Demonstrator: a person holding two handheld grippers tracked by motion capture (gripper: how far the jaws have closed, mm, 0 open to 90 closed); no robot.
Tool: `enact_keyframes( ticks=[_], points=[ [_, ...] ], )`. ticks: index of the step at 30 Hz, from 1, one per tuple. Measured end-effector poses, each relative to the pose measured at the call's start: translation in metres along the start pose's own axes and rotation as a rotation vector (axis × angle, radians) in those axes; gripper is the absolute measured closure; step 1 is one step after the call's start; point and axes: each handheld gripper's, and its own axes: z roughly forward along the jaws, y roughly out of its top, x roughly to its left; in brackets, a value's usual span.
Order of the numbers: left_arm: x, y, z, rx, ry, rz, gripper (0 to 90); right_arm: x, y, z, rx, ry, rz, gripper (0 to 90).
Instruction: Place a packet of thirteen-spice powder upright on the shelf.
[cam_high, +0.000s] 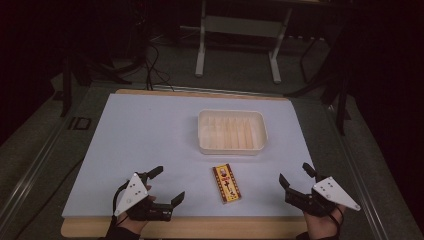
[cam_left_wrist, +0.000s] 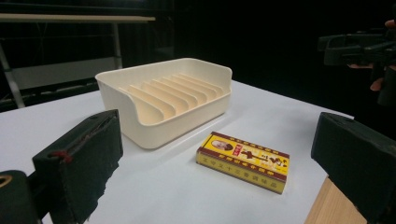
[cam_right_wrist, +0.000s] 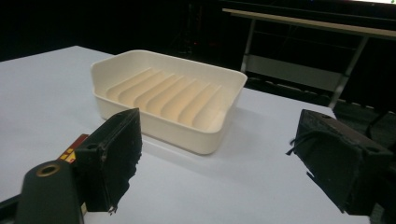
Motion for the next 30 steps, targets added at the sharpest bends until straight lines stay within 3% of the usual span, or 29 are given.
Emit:
enact_keyframes(
  ticks=[9, 13, 17, 30],
  points=[
    [0.0, 0.0, 0.0, 0.0, 0.003, 0.004, 3.1, -0.002, 0.001, 0.002, 0.031, -0.033, 0.0, 13.8],
    [0.0, 0.0, 0.0, 0.002, 0.0, 0.001, 3.1, -0.002, 0.003, 0.005, 0.061, -0.02, -0.01, 13.0],
    [0.0, 0.0, 0.001, 0.006, -0.003, -0.002, 3.1, 0.002, 0.007, 0.006, 0.054, -0.01, -0.036, 13.2],
    [0.0, -0.001, 0.002, 0.018, -0.011, -0.006, 3.1, 0.008, 0.016, 0.017, 0.126, 0.022, -0.011, 11.4]
  ],
)
